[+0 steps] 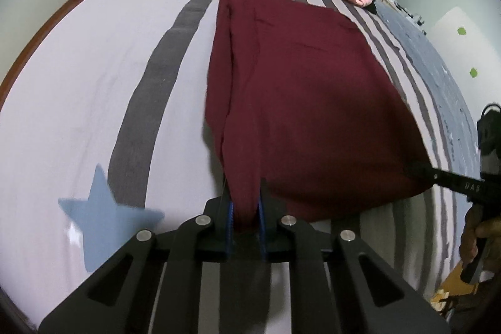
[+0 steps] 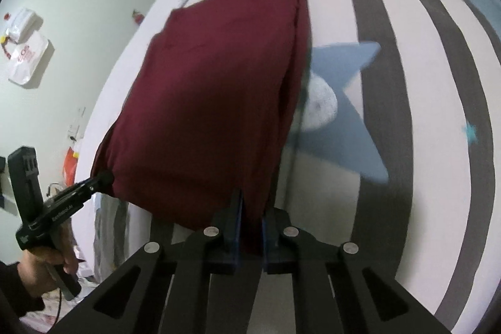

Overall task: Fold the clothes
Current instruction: 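Grasp the folded garment end with both grippers and lift it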

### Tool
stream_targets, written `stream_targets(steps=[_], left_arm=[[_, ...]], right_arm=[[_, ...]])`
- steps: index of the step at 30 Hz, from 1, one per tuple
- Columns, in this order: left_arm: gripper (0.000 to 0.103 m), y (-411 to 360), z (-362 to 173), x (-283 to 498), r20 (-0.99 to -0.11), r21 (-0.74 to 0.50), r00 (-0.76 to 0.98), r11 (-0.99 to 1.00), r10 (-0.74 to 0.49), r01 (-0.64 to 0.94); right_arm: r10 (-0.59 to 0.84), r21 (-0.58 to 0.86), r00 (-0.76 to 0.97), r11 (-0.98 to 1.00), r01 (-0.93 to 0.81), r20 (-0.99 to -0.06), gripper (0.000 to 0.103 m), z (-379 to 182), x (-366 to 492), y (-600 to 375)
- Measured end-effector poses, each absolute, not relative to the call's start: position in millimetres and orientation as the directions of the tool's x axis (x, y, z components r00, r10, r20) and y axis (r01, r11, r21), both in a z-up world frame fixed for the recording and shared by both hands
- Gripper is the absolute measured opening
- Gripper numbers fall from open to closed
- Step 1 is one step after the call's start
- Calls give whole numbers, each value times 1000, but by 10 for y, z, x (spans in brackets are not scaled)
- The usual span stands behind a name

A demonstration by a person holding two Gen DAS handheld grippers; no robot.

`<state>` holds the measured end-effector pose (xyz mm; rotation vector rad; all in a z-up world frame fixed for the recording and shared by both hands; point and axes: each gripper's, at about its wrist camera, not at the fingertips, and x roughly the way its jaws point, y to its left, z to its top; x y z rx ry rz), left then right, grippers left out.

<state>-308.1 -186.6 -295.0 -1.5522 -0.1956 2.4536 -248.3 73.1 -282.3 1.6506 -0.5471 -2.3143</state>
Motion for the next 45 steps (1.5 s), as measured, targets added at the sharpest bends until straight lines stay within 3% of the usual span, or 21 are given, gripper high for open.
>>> stream_targets(steps=[7, 13, 22, 30, 33, 35, 37, 40, 45], left_arm=[[9, -1909, -2362, -3379, -806, -248, -526, -962, 270, -114], [8, -1802, -2131, -4111, -743, -205, -611, -962, 274, -183], [8, -1639, -2477, -5415, -762, -209, -586, -961, 277, -183], [9, -1588, -2869, -6162, -825, -249, -478, -953, 303, -173], [20, -1768, -2848, -6160, -801, -326, -494, -939, 338, -114], [32, -1897, -2741, -6052, -769, -343, -541, -934, 341, -100], [52, -1997, -2648, -5925, -740, -354, -578, -930, 344, -99], [55, -2047, -2573, -5725, -718, -344, -600, -929, 354, -136], [55, -1821, -2837, -5695, -772, -295, -515, -927, 373, -230]], right_arm=[[-409, 449, -408, -894, -3, -816, 5, -2282, -2716, 870], [-383, 417, -503, -907, 47, -775, 5, -1985, -3297, 957], [-372, 444, -531, -896, -10, -761, 5, -2158, -4635, 1178], [-388, 473, -424, -874, -114, -818, 8, -2653, -5377, 1341], [-406, 503, -423, -852, -145, -810, 21, -2699, -5483, 1447], [-412, 519, -452, -843, -139, -791, 32, -2656, -5453, 1533], [-406, 516, -484, -849, -114, -775, 37, -2586, -5361, 1581], [-393, 487, -506, -871, -62, -768, 40, -2520, -5169, 1546], [-372, 410, -483, -912, 29, -793, 45, -2605, -5017, 1320]])
